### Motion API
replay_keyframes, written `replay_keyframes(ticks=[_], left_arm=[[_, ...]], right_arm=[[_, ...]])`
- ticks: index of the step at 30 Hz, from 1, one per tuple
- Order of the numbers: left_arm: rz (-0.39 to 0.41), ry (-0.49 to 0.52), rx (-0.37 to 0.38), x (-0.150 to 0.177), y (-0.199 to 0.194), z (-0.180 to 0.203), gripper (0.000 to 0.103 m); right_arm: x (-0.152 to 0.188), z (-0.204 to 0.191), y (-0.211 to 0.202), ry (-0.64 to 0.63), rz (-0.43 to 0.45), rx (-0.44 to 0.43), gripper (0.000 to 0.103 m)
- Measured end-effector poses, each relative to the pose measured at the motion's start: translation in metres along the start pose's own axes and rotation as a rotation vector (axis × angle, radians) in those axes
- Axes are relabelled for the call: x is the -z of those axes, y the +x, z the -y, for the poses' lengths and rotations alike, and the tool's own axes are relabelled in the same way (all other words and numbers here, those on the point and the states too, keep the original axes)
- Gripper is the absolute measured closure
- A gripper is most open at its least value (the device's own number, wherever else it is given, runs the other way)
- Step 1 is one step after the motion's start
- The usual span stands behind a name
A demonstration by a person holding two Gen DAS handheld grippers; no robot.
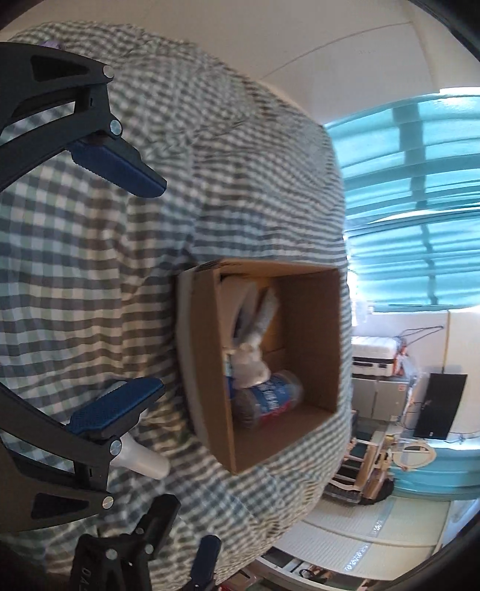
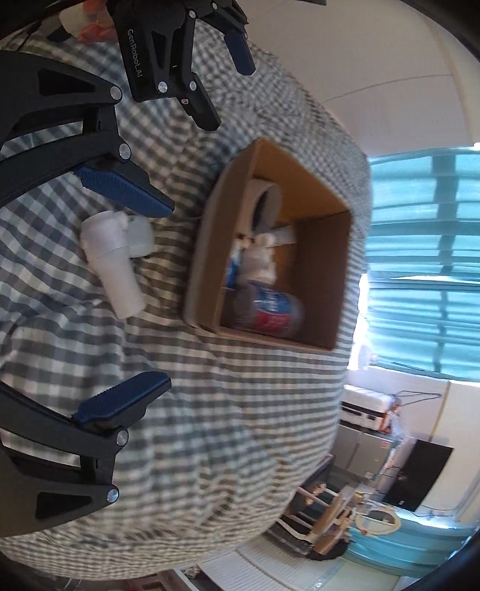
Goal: Organize objects
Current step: 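Move both tools back toward the white bottle and blue earbud case, then grasp the white bottle with the right tool while the left grasps the blue earbud case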
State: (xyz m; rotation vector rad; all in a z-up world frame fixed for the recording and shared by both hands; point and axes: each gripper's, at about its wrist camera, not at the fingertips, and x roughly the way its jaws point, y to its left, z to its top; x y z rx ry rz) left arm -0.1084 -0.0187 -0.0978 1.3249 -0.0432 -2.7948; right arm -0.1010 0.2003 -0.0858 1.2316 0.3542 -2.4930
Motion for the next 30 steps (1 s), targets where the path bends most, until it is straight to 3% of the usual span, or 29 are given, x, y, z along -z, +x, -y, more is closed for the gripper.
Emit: replay_keyframes(ticks=[4, 10, 14, 23, 24, 26, 30], left_arm=[[-0.045, 0.002, -0.002, 0.016, 0.019, 0.003, 0.003], [-0.081, 0.041, -0.017, 0.035, 0.039, 0.008, 0.003], [-0.121, 0.013, -0.048, 0.04, 0.051, 0.001, 0.003], [-0.138, -0.076, -0.009, 0.042, 0.054, -0.017, 0.003], [-0.139, -0.078, -0.006, 0.042, 0.054, -0.017, 0.003], [-0.141, -0.078, -0.001, 0.042, 0.054, -0.017, 0.003], [-0.149, -0.074, 0.005, 0.042, 0.055, -0.016, 0.003]], right_arm=[[0.02, 0.0, 0.033, 0.021, -0.105, -0.01, 0.018], [0.032, -0.011, 0.063, 0.017, -0.189, -0.01, 0.018], [0.031, -0.022, 0.076, 0.005, -0.206, -0.024, 0.018], [0.035, -0.035, 0.111, -0.006, -0.302, -0.067, 0.018], [0.035, -0.037, 0.111, -0.015, -0.301, -0.065, 0.02], [0.035, -0.038, 0.106, -0.023, -0.287, -0.088, 0.038], [0.035, -0.037, 0.092, -0.032, -0.251, -0.124, 0.055]])
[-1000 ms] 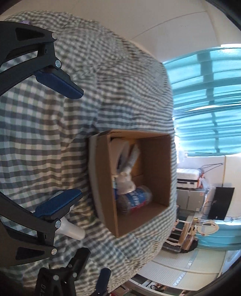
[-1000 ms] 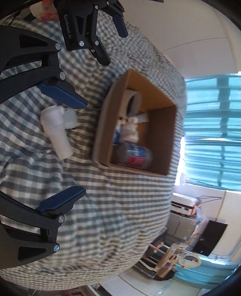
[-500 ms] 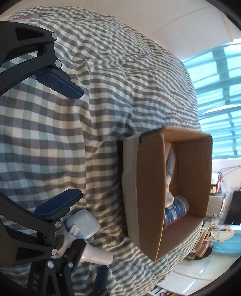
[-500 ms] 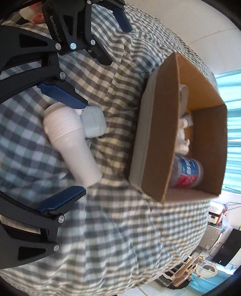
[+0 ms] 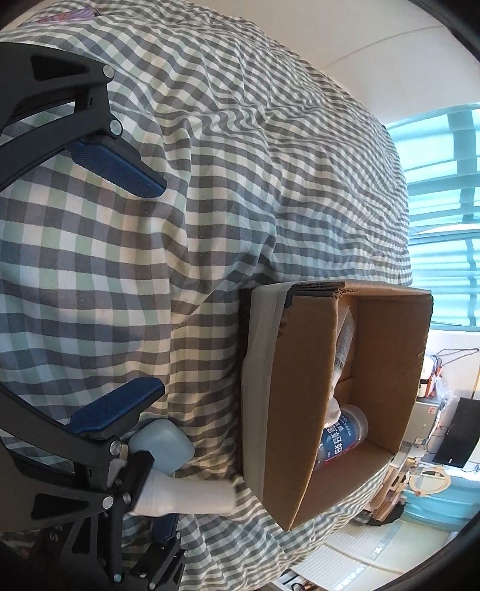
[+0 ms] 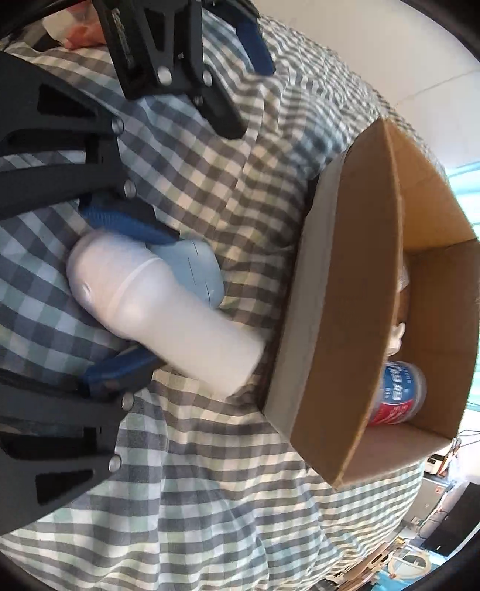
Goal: Organize objects
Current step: 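Grasp the white bottle with the right tool while the left grasps the blue earbud case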
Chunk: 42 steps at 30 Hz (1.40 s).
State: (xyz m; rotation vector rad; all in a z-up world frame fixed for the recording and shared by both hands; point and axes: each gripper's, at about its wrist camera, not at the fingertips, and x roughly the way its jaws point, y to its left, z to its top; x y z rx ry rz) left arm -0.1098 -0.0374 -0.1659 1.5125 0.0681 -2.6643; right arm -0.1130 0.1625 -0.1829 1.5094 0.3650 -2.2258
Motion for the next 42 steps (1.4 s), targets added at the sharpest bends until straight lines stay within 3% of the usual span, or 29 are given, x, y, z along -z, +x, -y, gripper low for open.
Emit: replay_keyframes(ticks=[6, 11, 15, 24, 28, 33, 42], left_arm=[[-0.015, 0.018, 0.025, -0.002, -0.001, 0.01, 0.003], [-0.046, -0.001, 0.106, -0.007, 0.001, 0.034, 0.003], [-0.059, 0.048, 0.143, -0.007, 0.008, 0.067, 0.003], [-0.115, 0.202, 0.13, 0.001, 0.028, 0.111, 0.003], [-0.161, 0.235, 0.153, 0.003, 0.044, 0.124, 0.016], [-0.168, 0.242, 0.204, 0.003, 0.046, 0.126, 0.044], [-0.163, 0.201, 0.21, 0.005, 0.028, 0.114, 0.044]], right_arm=[[0.0, 0.017, -0.039, 0.033, 0.091, -0.029, 0.055], [-0.006, 0.035, -0.073, 0.023, 0.168, 0.038, 0.055], [-0.008, 0.048, -0.076, 0.027, 0.169, 0.065, 0.055], [-0.001, 0.061, -0.062, 0.065, 0.162, 0.03, 0.055], [0.003, 0.067, -0.057, 0.087, 0.156, -0.002, 0.055], [0.005, 0.074, -0.053, 0.119, 0.152, -0.03, 0.055], [0.013, 0.07, -0.053, 0.105, 0.159, -0.008, 0.055]])
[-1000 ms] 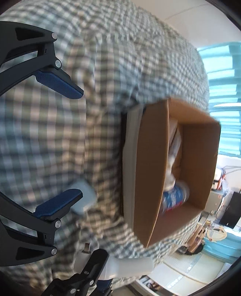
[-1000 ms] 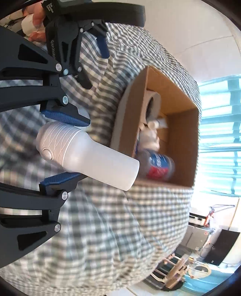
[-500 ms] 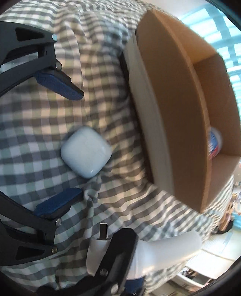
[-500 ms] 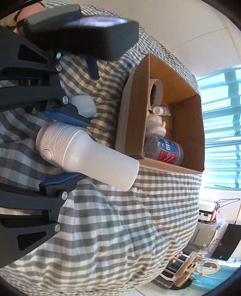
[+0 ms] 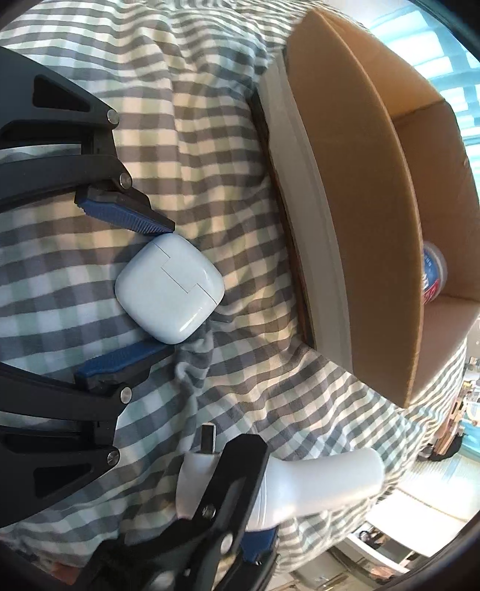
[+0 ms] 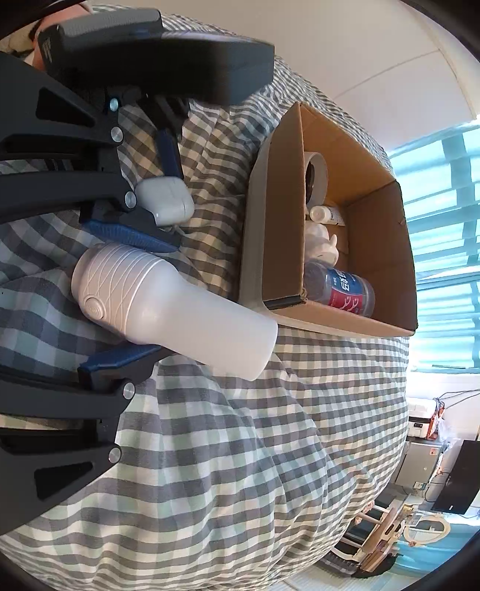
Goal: Organize objects
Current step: 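Grasp the white bottle with the right tool while the left grasps the blue earbud case, then carry the earbud case and white bottle over the box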
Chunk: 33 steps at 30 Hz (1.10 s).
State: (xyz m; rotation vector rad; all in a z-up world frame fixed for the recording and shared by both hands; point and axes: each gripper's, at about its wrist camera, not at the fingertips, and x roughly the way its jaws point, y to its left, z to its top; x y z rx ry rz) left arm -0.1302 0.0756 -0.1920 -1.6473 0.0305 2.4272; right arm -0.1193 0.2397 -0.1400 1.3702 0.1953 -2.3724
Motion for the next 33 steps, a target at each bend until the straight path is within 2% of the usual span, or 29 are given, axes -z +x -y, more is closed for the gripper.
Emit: replay_keyframes(ticks=[9, 18, 26, 33], left_arm=[[0.089, -0.057, -0.002, 0.013, -0.045, -0.019, 0.044], [0.247, -0.052, -0.027, 0.019, -0.112, -0.035, 0.044], [0.359, -0.027, -0.056, -0.011, -0.164, -0.052, 0.044], [0.412, -0.035, -0.059, -0.046, -0.188, -0.069, 0.044]], right_arm=[[0.001, -0.021, -0.025, -0.072, 0.043, 0.04, 0.055], [0.002, -0.048, -0.071, -0.141, 0.114, 0.069, 0.055], [-0.01, -0.064, -0.101, -0.197, 0.167, 0.073, 0.055], [-0.051, -0.065, -0.112, -0.219, 0.215, 0.063, 0.055]])
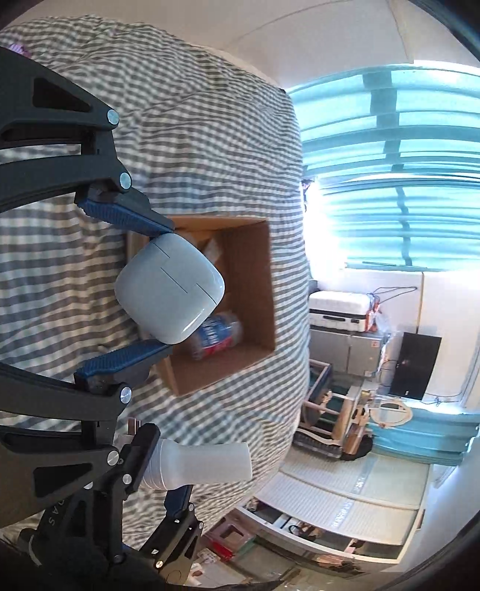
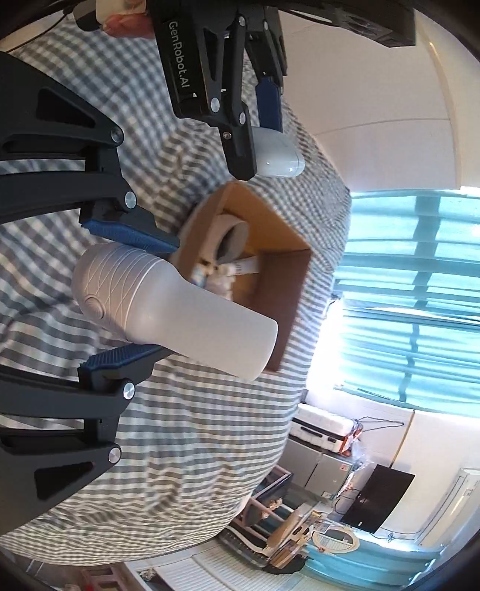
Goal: Organize objects
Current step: 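Carry the earbud case and white bottle over the box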
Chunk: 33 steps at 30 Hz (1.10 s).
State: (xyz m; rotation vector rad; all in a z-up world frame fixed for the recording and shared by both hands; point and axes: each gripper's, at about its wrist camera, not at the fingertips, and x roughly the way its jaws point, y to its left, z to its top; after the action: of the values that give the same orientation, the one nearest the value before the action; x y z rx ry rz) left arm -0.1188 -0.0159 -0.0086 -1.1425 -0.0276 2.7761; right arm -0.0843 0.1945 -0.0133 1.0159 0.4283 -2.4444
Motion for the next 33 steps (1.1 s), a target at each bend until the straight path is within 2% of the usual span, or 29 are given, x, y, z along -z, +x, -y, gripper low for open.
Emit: replay_keyframes(ticks=[7, 12, 16, 22, 25, 29, 31, 33], left_arm=[[0.015, 0.016, -0.043, -0.046, 0.036, -0.011, 0.044], [-0.011, 0.035, -0.048, -0.063, 0.077, -0.014, 0.044], [-0.05, 0.041, -0.045, -0.068, 0.119, -0.019, 0.044], [-0.134, 0.098, -0.015, -0.052, 0.175, -0.017, 0.044], [-0.162, 0.09, -0.003, -0.044, 0.196, -0.021, 0.044], [-0.173, 0.105, -0.009, -0.038, 0.21, -0.022, 0.044], [-0.168, 0.136, -0.019, -0.036, 0.213, -0.017, 0.044], [-0.163, 0.123, -0.004, -0.036, 0.213, -0.017, 0.044]], right_arm=[[-0.058, 0.029, 0.033, 0.068, 0.028, -0.034, 0.055], [-0.09, 0.052, 0.086, 0.131, -0.011, -0.053, 0.055], [-0.103, 0.06, 0.126, 0.148, -0.045, -0.053, 0.055], [-0.107, 0.063, 0.184, 0.156, -0.094, -0.067, 0.055], [-0.102, 0.06, 0.208, 0.151, -0.121, -0.067, 0.055], [-0.095, 0.052, 0.225, 0.141, -0.148, -0.072, 0.055], [-0.092, 0.049, 0.233, 0.141, -0.158, -0.072, 0.058], [-0.089, 0.048, 0.236, 0.145, -0.161, -0.087, 0.06]])
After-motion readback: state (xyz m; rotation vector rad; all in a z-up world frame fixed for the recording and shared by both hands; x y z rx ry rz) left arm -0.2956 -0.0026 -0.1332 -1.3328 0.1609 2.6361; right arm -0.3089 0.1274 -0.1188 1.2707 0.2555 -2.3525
